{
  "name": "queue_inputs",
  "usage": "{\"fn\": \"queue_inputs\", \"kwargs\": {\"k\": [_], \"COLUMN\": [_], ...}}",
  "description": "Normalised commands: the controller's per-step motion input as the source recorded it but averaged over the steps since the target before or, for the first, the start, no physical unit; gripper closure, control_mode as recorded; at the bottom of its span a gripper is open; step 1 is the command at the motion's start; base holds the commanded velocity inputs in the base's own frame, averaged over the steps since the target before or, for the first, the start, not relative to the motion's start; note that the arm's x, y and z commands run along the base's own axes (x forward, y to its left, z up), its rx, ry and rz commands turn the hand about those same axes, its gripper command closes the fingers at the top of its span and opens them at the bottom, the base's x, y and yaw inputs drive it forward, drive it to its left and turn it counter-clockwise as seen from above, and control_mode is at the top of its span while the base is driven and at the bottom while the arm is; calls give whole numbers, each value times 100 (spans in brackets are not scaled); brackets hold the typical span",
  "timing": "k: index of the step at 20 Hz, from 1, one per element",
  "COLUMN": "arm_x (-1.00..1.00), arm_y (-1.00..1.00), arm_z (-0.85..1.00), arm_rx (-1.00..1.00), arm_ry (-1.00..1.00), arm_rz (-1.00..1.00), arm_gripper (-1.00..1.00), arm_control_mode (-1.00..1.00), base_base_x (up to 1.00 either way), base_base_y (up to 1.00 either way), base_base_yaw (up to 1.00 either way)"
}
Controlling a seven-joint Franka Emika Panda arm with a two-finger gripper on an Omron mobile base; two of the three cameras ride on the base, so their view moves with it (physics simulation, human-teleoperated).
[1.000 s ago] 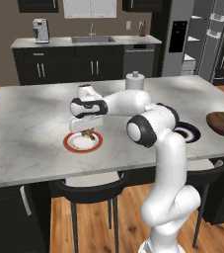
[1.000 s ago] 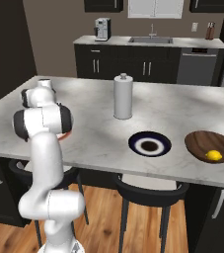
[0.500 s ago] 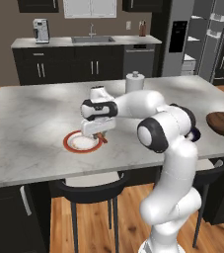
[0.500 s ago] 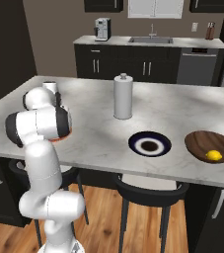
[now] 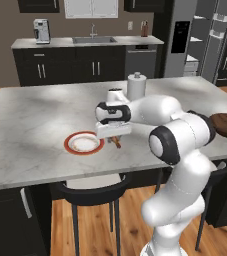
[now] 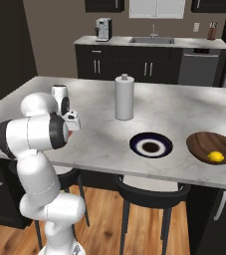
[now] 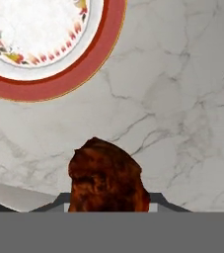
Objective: Pick the chicken drumstick and lemon from their plates and place them in the bowl. Then put the bowl in the fridge.
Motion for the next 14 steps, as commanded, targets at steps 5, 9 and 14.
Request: {"fn": "queue_inputs", "kwargs": {"k": [5,9,14], "arm_x": [-19,-7,-2], "arm_y": [-47,-36,-34], "arm_z": [24,15,11], "arm_rx": [1,0,0], "arm_ry": [2,0,2], "arm_rz": [-43,-57,-61], "arm_gripper": [100,100,100], "arm_control_mode": [-100,-100,-100], "base_base_x": [0,0,0], "base_base_y": [0,0,0], "base_base_yaw": [0,0,0]}}
